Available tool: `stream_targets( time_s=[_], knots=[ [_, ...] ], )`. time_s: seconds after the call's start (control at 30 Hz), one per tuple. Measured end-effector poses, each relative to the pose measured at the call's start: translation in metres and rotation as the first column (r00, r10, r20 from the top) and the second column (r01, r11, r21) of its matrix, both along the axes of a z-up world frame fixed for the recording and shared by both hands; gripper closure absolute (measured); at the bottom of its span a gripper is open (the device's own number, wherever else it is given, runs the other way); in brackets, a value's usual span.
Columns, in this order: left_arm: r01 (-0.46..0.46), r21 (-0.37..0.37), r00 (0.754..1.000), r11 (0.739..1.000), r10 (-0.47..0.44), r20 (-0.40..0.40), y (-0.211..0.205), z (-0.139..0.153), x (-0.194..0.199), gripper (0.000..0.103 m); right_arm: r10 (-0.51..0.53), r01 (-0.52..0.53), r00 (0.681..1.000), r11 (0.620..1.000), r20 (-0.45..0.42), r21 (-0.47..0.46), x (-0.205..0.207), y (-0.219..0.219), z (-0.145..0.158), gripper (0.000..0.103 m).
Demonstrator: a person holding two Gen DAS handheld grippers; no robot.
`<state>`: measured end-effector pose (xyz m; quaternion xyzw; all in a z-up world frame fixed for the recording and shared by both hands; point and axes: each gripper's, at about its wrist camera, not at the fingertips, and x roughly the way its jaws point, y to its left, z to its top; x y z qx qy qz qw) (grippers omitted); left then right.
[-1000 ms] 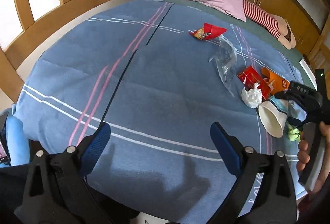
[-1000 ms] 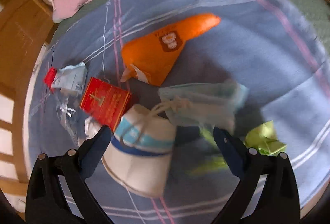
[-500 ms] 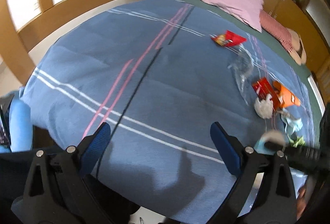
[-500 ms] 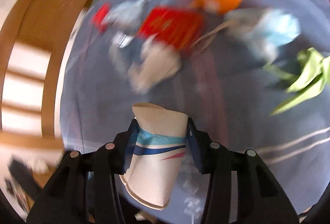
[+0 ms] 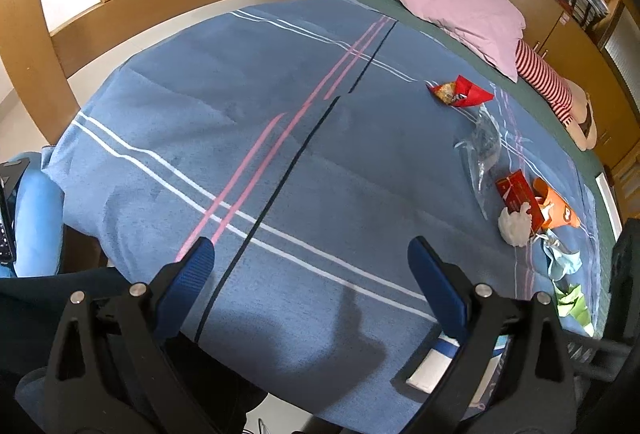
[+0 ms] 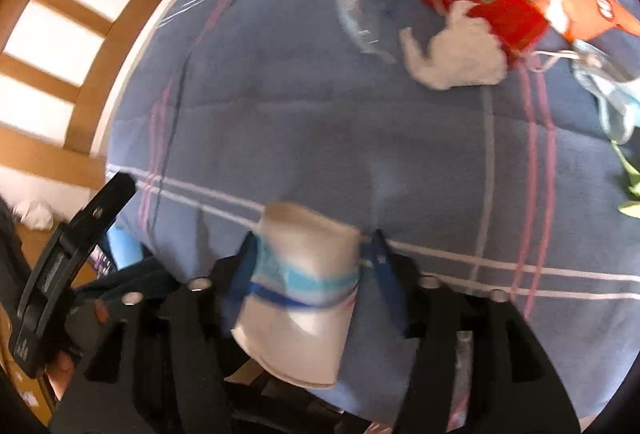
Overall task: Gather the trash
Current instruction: 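Set the white cup down on the bed in front of the left tool, then grasp the green paper with the right tool while left grasps the white cup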
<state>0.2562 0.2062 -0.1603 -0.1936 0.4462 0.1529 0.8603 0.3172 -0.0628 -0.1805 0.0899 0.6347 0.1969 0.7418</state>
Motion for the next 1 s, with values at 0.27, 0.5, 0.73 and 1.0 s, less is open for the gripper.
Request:
stream_targets(
  time_s=[0.27, 0.5, 0.73, 1.0],
  knots=[
    [0.051, -0.020, 0.999, 0.998, -0.051, -0.003, -0.009, -0.001, 0.003, 0.006, -0.224, 0.240, 0.939, 0.970, 0.263, -0.029, 0.002, -0.074, 0.052, 0.019],
    [0.097, -0.068, 0.995, 0.993, -0.096, 0.015, -0.014, -0.001, 0.002, 0.006, -0.446, 0.511, 0.858, 0.794, 0.255, -0.330, 0.038, -0.159, 0.033, 0.010],
    [0.317, -0.263, 0.948, 0.911, -0.306, 0.082, -0.041, -0.005, 0.007, 0.003, -0.539, 0.539, 0.832, 0.727, 0.133, -0.426, 0.053, -0.201, -0.011, 0.010],
    [0.295, -0.269, 0.955, 0.917, -0.290, 0.058, -0.040, -0.009, 0.010, 0.003, -0.498, 0.503, 0.860, 0.791, 0.111, -0.350, 0.048, -0.204, -0.020, 0.067]
  ],
)
